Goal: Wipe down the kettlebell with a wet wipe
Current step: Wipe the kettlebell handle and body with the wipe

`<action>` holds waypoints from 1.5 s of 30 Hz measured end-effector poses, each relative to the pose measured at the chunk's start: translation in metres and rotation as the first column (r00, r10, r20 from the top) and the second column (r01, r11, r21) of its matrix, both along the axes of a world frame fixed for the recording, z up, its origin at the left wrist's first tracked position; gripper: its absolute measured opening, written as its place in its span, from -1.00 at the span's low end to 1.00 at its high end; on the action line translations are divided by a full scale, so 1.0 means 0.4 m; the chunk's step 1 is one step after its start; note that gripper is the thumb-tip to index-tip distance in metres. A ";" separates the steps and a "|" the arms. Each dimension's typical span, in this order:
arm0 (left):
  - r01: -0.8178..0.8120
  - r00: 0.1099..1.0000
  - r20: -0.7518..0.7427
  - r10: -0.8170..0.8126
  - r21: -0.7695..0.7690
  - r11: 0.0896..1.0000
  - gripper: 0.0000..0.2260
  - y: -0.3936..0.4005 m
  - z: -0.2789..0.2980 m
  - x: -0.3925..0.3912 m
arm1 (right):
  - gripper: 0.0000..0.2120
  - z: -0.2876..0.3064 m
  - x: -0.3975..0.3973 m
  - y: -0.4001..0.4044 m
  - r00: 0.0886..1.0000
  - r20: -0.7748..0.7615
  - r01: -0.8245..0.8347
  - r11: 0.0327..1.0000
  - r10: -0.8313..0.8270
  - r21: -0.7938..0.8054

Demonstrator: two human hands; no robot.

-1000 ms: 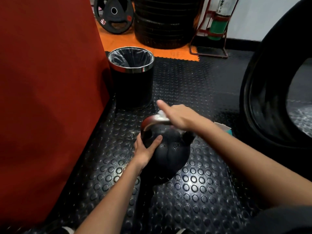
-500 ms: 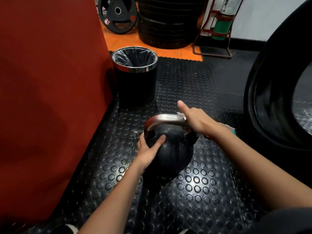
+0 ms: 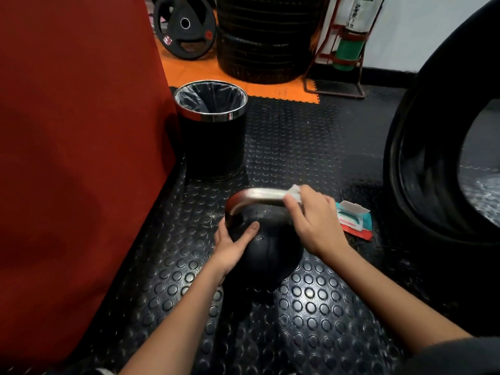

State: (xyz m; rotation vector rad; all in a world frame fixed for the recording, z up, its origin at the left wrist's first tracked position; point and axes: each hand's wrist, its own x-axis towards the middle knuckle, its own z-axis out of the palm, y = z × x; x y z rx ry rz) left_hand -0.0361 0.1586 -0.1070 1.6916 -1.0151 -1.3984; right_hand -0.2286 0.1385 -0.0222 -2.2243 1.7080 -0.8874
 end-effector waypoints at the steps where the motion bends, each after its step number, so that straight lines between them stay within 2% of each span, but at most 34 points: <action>1: 0.005 1.000 0.000 -0.005 0.008 1.000 0.03 -0.001 -0.002 0.001 | -0.68 -0.021 -0.011 0.012 0.993 0.109 0.035 0.999 -0.038 0.031; 4: 0.004 1.000 0.001 -0.004 -0.001 1.000 0.06 -0.001 -0.008 0.004 | -0.54 -0.054 -0.008 0.023 0.914 0.370 0.101 0.979 -0.163 0.180; 6: -0.004 1.000 0.005 0.004 -0.010 1.000 0.06 -0.003 -0.011 0.002 | -0.54 -0.042 0.012 0.015 0.887 0.422 0.125 0.977 -0.188 0.173; 8: -0.027 1.000 0.004 0.027 -0.023 0.999 0.08 -0.004 -0.012 -0.001 | -0.53 -0.016 0.050 0.013 0.935 0.328 0.114 0.990 -0.136 0.083; 10: -0.059 0.998 0.000 0.059 -0.039 0.998 0.06 -0.003 -0.009 -0.007 | -0.49 0.004 0.093 0.014 0.986 0.154 0.060 0.998 -0.059 0.002; 12: -0.058 0.998 -0.010 0.058 -0.042 0.997 -0.02 -0.001 -0.006 -0.010 | -0.50 0.018 0.109 0.011 0.999 -0.006 0.038 0.997 -0.039 -0.068; 14: -0.031 0.999 -0.025 0.030 -0.043 0.999 -0.06 0.002 -0.005 -0.006 | -0.53 0.032 0.084 -0.005 0.997 -0.063 0.052 0.997 -0.055 -0.049; 15: -0.017 1.000 -0.027 0.016 -0.035 0.999 -0.05 0.002 -0.005 -0.001 | -0.50 0.038 0.063 -0.016 0.998 -0.016 0.068 0.997 -0.068 0.023; 17: 0.009 1.000 -0.027 -0.009 -0.006 1.000 0.00 0.001 -0.006 0.005 | -0.40 0.027 0.016 -0.037 0.972 0.198 0.081 0.969 -0.129 0.233; 19: 0.021 1.000 -0.022 -0.021 0.009 1.000 0.05 -0.002 -0.006 0.008 | -0.28 -0.002 -0.013 -0.058 0.884 0.404 0.052 0.910 -0.233 0.411; 21: 0.018 1.000 -0.023 -0.018 0.010 1.000 0.06 -0.003 -0.006 0.008 | -0.27 -0.023 -0.023 -0.077 0.804 0.505 -0.007 0.843 -0.315 0.537; 22: 0.013 1.000 -0.025 -0.013 0.007 1.000 0.06 -0.004 -0.007 0.007 | -0.30 -0.021 -0.023 -0.087 0.803 0.496 -0.022 0.815 -0.331 0.580; 24: 0.004 1.000 -0.026 -0.004 -0.003 1.000 0.02 -0.004 -0.009 0.007 | -0.40 0.014 -0.019 -0.104 0.904 0.350 -0.015 0.800 -0.245 0.599; 26: -0.003 1.000 -0.022 0.003 -0.013 1.000 -0.02 -0.005 -0.009 0.003 | -0.64 0.061 -0.005 -0.117 0.997 0.068 -0.002 0.850 -0.040 0.526; 28: -0.014 1.000 -0.017 0.014 -0.018 1.000 0.01 -0.006 -0.010 0.002 | -0.83 0.104 0.030 -0.118 0.982 -0.176 0.011 0.907 0.070 0.421; 30: -0.025 1.000 -0.013 0.025 -0.026 0.999 0.01 -0.007 -0.010 0.001 | -0.73 0.120 0.081 -0.092 0.932 -0.345 -0.028 0.972 0.110 0.234; 31: -0.033 0.999 -0.012 0.032 -0.040 0.999 0.00 -0.007 -0.011 0.001 | -0.62 0.116 0.103 -0.072 0.882 -0.455 -0.070 0.988 0.126 0.137; 32: -0.038 0.999 -0.012 0.038 -0.053 0.998 -0.03 -0.006 -0.010 0.000 | -0.49 0.102 0.120 -0.054 0.865 -0.490 -0.087 0.994 0.108 0.067; 34: -0.044 0.999 -0.015 0.043 -0.068 0.997 -0.08 -0.007 -0.008 -0.003 | -0.41 0.072 0.124 -0.027 0.924 -0.381 -0.046 0.999 0.043 0.002; 37: -0.042 0.999 -0.012 0.041 -0.052 0.998 -0.23 -0.008 -0.011 -0.004 | -0.52 0.006 0.075 0.009 0.978 -0.204 -0.061 0.992 0.037 -0.110; 40: -0.033 0.999 -0.010 0.032 -0.049 0.998 -0.17 -0.007 -0.013 -0.001 | -0.53 -0.038 0.028 0.037 0.999 0.050 -0.011 0.995 0.016 -0.104; 41: -0.023 1.000 -0.010 0.022 -0.043 0.999 -0.12 -0.006 -0.012 0.001 | -0.55 -0.049 0.023 0.037 0.987 0.159 0.028 0.998 -0.019 -0.052; 42: -0.015 1.000 -0.015 0.014 -0.032 0.999 -0.06 -0.005 -0.013 0.003 | -0.57 -0.065 0.017 0.030 0.951 0.303 0.054 0.998 -0.061 0.030; 43: -0.007 1.000 -0.020 0.007 -0.018 1.000 0.00 -0.005 -0.013 0.005 | -0.56 -0.072 0.013 0.019 0.872 0.471 0.063 0.986 -0.131 0.157; 44: 0.000 1.000 -0.025 0.000 -0.010 1.000 0.03 -0.004 -0.011 0.006 | -0.53 -0.069 0.010 0.005 0.741 0.637 0.026 0.957 -0.212 0.288; 45: 0.005 1.000 -0.027 -0.005 -0.008 1.000 0.03 -0.003 -0.009 0.006 | -0.45 -0.063 0.005 -0.015 0.612 0.727 -0.006 0.917 -0.311 0.398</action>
